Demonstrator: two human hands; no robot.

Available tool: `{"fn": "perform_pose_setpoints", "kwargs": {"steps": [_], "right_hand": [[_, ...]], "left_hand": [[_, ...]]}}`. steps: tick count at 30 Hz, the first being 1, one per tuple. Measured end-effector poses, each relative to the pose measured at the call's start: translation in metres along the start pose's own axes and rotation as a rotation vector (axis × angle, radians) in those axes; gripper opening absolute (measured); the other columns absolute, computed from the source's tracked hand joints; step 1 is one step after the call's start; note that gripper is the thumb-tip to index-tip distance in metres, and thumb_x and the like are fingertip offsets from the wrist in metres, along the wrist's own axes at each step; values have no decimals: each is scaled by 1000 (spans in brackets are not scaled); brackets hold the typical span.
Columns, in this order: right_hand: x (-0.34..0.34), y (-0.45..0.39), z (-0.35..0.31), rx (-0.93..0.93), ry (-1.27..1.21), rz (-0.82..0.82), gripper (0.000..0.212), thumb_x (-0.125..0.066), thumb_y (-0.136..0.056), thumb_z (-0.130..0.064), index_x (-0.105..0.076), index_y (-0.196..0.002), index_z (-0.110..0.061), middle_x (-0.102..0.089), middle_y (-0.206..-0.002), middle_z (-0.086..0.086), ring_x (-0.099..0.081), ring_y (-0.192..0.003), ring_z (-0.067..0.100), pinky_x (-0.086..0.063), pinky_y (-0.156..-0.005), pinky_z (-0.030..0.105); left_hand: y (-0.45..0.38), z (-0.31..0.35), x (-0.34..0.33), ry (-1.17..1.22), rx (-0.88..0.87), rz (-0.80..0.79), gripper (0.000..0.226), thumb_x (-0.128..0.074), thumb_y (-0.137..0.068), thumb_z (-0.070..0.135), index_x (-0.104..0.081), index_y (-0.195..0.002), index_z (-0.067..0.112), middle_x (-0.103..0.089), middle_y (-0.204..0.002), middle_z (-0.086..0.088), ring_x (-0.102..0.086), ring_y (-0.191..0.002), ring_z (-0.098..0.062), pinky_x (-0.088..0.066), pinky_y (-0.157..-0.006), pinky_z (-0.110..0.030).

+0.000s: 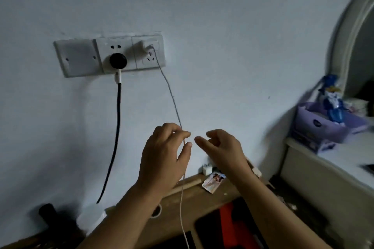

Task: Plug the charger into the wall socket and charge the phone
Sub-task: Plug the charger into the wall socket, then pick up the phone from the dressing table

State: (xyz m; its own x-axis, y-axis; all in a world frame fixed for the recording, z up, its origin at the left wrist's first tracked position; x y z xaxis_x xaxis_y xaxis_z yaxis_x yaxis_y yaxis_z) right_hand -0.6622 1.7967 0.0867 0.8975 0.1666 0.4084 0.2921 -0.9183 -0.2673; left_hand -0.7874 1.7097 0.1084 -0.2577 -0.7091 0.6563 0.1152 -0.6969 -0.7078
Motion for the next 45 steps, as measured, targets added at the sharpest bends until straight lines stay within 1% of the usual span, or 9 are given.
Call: {"fn": "perform_pose_setpoints", "kwargs": {"steps": [3,7,13,18,24,32,37,41,45], "right_hand": [[30,35,42,-24,90,86,29,-68,-76,-37,-64,-95,-16,-63,-70,-7,-61,-66,11,-49,-60,28],[82,88,115,-130,258,91,19,-64,-80,-37,-67,-83,-19,-64,-66,-5,-57,-60,7,-45,-56,27],[194,171,225,-412,402,45,18,-58,-84,-37,-63,-80,-20,-65,-67,-1,-57,-62,14,-42,-56,29],[314,222,293,-480,529,188,22,-56,-81,-42,-58,-80,-20,-51,-60,-8,-45,-61,12,-40,-57,30],[432,245,350,-568,565,306,19,-59,-80,-36,-51,-71,-21,-49,-61,-6,-49,-64,22,-41,-59,32],[500,165,420,-581,552,311,19,-57,-81,-32,-57,-76,-14,-63,-69,0,-56,-68,26,-44,-60,34],[522,68,474,-566,569,257,22,-57,-81,-34,-61,-88,-13,-62,-83,-2,-56,-76,22,-40,-59,31],[535,-13,522,-602,588,186,37,-58,-83,-33,-54,-113,-13,-58,-112,6,-55,-103,25,-43,-73,33],[539,-70,567,-677,658,90,51,-59,-81,-36,-43,-122,-11,-49,-126,9,-43,-118,30,-43,-91,39]], "left_hand": [[22,27,-32,64,-26,-119,19,-69,-78,21,-68,-96,18,-68,-95,0,-64,-84,-17,-56,-67,-28],[55,67,-85,172,35,-334,22,-67,-78,29,-66,-100,28,-69,-84,12,-57,-67,0,-34,-57,-5],[98,154,-189,226,74,-662,34,-58,-82,40,-57,-116,33,-65,-83,9,-61,-79,-10,-52,-72,-30],[99,278,-280,245,-30,-812,40,-51,-86,43,-49,-125,33,-54,-81,12,-55,-80,-10,-41,-65,-25],[100,400,-368,340,-36,-906,38,-55,-83,42,-55,-120,30,-62,-97,8,-58,-87,-13,-48,-76,-29],[66,454,-468,370,36,-917,35,-60,-81,40,-60,-114,28,-54,-87,12,-53,-74,-11,-48,-70,-28],[32,456,-538,373,95,-933,36,-58,-83,39,-57,-117,29,-61,-108,8,-59,-86,-11,-53,-75,-32],[2,452,-591,370,170,-994,36,-58,-84,38,-55,-118,27,-61,-118,5,-61,-97,-17,-53,-82,-38],[-26,446,-638,329,216,-1032,39,-56,-84,41,-54,-120,28,-60,-123,6,-61,-102,-16,-52,-85,-35]]}}
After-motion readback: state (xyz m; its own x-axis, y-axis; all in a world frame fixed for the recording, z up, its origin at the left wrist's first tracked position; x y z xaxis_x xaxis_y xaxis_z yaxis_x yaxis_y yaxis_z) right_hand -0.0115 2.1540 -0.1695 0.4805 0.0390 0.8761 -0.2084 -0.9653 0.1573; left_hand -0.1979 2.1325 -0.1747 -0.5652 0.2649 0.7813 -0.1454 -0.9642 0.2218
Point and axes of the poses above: each hand's wrist, its own y-axis away from the middle knuckle, its own x-axis out of the back of the hand, z = x × y, the point moved 2 cm from there along -y, towards the middle knuckle
